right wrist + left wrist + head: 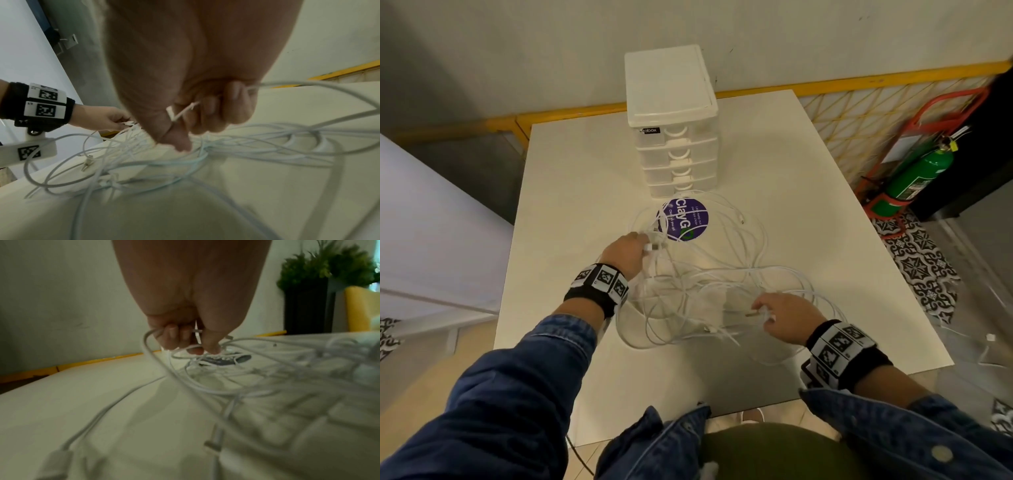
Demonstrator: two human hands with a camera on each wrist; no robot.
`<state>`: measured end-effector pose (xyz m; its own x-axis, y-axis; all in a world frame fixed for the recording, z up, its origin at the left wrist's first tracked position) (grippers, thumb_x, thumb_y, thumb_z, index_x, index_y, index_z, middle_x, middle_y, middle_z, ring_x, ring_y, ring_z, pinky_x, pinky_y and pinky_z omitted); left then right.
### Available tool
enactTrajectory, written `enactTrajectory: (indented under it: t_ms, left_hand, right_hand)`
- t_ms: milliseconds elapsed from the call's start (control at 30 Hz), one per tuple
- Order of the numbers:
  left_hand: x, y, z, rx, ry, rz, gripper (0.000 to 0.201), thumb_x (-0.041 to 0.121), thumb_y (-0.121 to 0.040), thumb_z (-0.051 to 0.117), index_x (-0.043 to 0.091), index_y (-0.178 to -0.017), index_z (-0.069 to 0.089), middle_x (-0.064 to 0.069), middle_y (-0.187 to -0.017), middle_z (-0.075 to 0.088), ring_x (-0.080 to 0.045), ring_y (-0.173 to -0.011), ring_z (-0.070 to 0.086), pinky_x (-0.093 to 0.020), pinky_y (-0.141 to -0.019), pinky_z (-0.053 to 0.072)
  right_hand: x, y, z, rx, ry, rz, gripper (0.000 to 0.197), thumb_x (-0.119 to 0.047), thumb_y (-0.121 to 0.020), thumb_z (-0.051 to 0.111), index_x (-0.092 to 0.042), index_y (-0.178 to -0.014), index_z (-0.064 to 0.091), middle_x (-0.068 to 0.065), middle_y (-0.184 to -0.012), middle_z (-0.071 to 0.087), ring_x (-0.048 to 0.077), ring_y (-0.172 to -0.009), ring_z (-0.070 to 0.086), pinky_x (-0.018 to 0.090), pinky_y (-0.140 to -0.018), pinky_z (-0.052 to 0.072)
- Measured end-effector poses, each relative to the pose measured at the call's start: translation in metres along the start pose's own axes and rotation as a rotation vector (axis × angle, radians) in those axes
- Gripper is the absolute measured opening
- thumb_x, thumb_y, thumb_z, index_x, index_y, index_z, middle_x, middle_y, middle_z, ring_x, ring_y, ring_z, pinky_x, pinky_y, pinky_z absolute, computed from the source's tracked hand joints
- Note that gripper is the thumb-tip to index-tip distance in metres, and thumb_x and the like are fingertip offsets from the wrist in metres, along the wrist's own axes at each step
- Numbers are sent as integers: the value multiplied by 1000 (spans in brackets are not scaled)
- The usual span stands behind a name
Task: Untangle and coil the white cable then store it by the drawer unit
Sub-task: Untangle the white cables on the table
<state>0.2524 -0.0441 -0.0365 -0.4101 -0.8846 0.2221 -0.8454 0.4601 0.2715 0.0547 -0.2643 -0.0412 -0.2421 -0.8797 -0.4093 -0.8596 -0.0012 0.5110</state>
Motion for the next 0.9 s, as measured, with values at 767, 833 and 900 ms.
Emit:
enactTrajectory:
  t_ms: [767,833,900]
  left_hand:
    - [21,37,-82,377,354,-169,39,46,-92,51,10,-105,59,-6,-76,56,-31,-77,57,-31,-65,39]
    - [24,41,-82,417,374,-168,35,39,-95,48,7,-97,59,-5,-67,53,-34,-73,56,-31,-61,36]
    - [25,45,-82,446,411,-179,31,35,-97,45,7,-90,54,-1,-57,46,-32,-65,50,-31,-58,33]
  right_hand:
    - [26,4,-21,117,-147,4,9,-23,-83,56,-25,-91,60,-2,-69,57,18,-68,58,32,-65,46]
    - [15,7,1,-84,-45,-54,13,-23,-81,57,-25,-91,64,-9,-60,49,12,-61,51,26,-61,42]
    - [13,5,5,-36,-33,-57,15,-22,-82,55,-28,-92,64,-9,-70,58,16,-71,56,28,-66,44]
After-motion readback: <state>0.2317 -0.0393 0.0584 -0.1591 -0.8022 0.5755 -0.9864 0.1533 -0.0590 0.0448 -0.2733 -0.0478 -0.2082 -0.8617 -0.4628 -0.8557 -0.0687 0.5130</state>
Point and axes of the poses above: each hand's wrist, its own y-axis away from the middle knuckle, its own z-axis out of the palm, x = y × z, the point moved 10 cm from there along -y, towards the middle knuckle
